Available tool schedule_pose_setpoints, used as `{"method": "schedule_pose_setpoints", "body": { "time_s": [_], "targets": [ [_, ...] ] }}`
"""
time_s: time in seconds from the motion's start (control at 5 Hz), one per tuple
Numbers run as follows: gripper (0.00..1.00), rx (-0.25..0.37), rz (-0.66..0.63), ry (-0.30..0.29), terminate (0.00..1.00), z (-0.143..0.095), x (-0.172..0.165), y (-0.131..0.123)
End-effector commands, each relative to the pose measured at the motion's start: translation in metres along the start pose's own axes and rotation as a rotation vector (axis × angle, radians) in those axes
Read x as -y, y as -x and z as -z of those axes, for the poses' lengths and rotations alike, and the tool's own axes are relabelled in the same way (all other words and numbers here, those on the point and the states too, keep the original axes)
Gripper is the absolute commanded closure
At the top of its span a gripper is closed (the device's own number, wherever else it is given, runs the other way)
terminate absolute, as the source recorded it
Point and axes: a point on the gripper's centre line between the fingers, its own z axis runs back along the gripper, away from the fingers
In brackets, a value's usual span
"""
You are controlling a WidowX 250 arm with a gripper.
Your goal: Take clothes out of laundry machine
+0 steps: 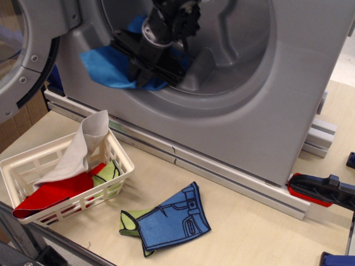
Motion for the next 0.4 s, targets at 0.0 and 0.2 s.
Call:
{"method": "schedule_pose_setpoints", "body": {
  "time_s": [0.0,0.2],
  "targets": [
    [1.00,-0.060,-0.211,0.048,0.00,-0.063,0.002,0.051],
    [1.00,-0.183,-0.218,0.170,0.00,-0.056,0.016,0.087]
  ]
}}
